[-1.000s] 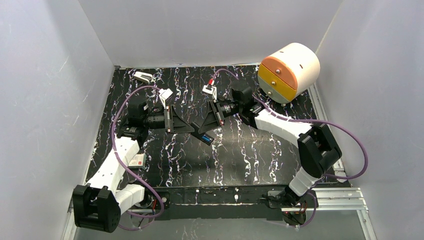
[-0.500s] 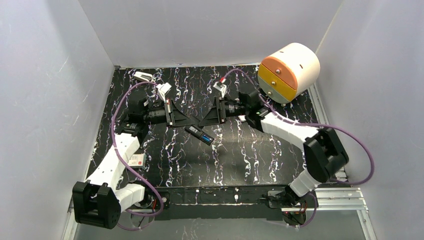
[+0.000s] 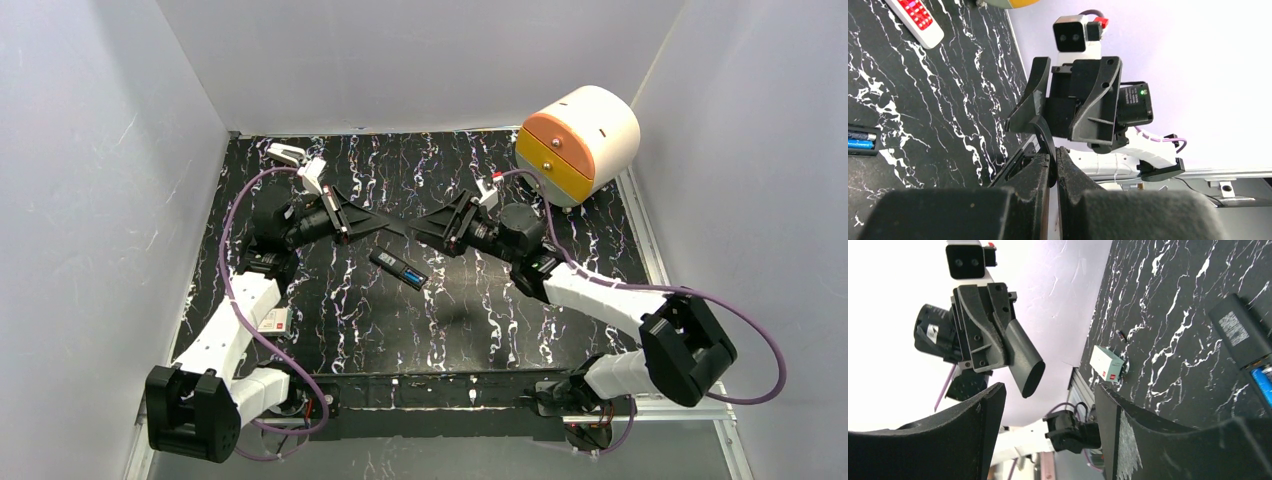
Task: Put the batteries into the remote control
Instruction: Adjust the battery cover.
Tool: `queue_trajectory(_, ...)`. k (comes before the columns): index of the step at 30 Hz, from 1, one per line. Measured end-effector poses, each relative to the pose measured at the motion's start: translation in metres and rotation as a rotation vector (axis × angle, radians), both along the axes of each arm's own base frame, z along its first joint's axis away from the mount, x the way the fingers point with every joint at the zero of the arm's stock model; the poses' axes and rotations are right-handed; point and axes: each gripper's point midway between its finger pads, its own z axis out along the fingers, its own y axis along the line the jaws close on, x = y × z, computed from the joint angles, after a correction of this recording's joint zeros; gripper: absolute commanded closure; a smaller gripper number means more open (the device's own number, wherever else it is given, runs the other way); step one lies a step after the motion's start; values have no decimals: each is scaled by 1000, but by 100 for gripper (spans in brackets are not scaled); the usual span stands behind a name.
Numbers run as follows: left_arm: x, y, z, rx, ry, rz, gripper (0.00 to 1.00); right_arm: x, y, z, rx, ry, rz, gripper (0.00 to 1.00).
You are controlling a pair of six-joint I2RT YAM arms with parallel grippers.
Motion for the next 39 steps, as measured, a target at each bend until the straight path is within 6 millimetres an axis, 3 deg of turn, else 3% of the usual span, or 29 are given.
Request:
queue_trajectory(2,1,0,3,-10,-1,6,100,-1,6,4,33,20,-5,34)
queue_trajectory(7,2,-1,7,-23,-5,15,100,-4,24,7,108,63,-2,63)
queue_trajectory(13,2,0,6,-29,-3,20,100,-1,26,19,173,86,-25,67)
queue_trajectory(16,0,0,10,-33,-19,21,100,-1,26,23,190,88,-28,74)
queue_trajectory(18,-1,1,11,-35,-28,22,100,-2,26,25,201,91,-27,68)
queue_trajectory(20,-2,1,12,-38,-33,22,100,-2,26,27,207,95,-27,52)
queue_trajectory(23,-3,0,11,-40,-28,14,100,-1,26,26,213,102,-36,49)
queue_trajectory(28,-5,-1,10,-40,-25,7,100,1,25,25,217,105,-50,78)
queue_trajectory(32,-5,-1,11,-43,-33,2,100,1,24,27,240,122,-49,94)
queue_trajectory(33,-5,-1,12,-43,-35,1,90,2,25,27,244,123,-48,97)
queue_trajectory(35,-5,0,13,-44,-42,2,50,2,25,28,253,125,-47,99)
queue_trajectory(38,-6,-1,10,-37,-43,-3,4,3,25,29,253,115,-51,99)
queue_trajectory(39,-5,-1,8,-32,-35,-3,2,4,25,27,245,111,-56,99)
